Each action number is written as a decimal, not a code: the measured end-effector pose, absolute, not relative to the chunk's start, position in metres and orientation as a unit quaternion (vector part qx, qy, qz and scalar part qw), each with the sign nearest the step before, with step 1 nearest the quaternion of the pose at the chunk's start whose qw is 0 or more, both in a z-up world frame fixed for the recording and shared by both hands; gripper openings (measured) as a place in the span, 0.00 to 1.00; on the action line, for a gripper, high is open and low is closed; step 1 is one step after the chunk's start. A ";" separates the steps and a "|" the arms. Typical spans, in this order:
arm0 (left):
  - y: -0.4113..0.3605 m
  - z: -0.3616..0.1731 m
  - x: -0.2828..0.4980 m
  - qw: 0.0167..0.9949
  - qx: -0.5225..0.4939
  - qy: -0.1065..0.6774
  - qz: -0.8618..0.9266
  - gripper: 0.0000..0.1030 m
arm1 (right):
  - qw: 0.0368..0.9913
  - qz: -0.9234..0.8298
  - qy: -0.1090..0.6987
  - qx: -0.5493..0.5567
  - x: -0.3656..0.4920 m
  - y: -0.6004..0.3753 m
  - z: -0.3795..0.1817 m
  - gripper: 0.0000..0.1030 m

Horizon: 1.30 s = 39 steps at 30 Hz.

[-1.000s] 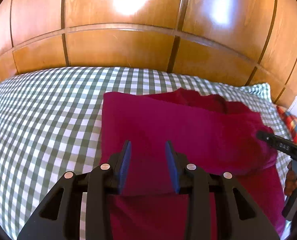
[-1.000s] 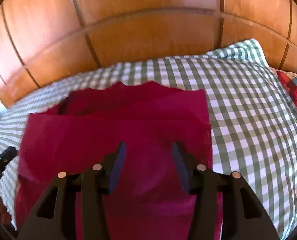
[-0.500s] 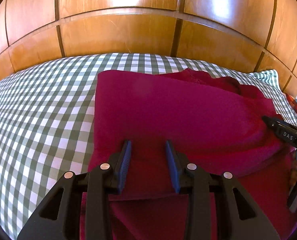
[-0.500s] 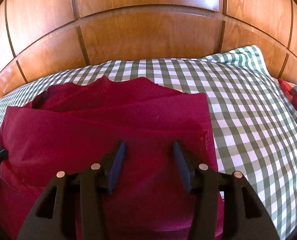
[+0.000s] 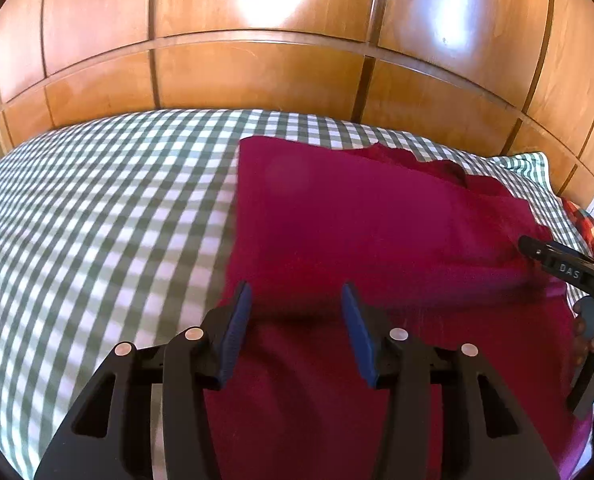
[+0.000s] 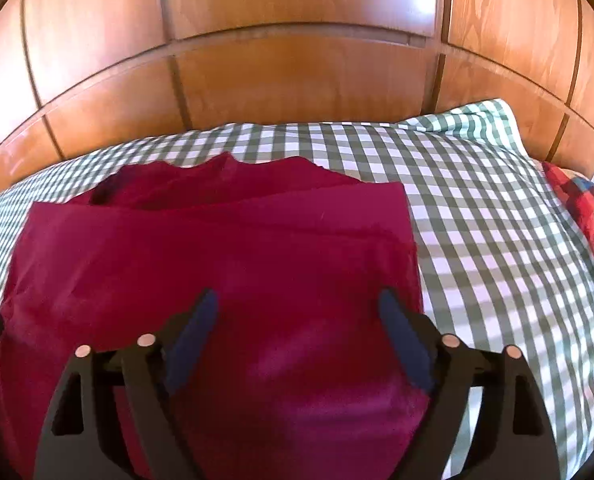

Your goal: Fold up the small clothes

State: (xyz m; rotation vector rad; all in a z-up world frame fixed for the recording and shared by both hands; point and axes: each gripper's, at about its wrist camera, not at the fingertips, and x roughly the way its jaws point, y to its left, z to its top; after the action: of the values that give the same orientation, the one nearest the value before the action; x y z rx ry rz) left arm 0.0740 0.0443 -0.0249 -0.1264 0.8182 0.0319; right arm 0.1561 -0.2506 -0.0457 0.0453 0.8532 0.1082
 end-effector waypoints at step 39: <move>0.105 -0.009 -0.127 0.850 -0.195 0.440 -0.213 0.09 | 0.812 0.239 0.500 0.184 -0.101 -0.316 -0.010 0.10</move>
State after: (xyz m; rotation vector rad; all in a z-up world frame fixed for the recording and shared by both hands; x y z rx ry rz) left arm -0.1268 0.1050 -0.0086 -0.4109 0.9262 -0.4494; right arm -0.1013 -0.3157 -0.0099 0.3929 1.0674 0.5110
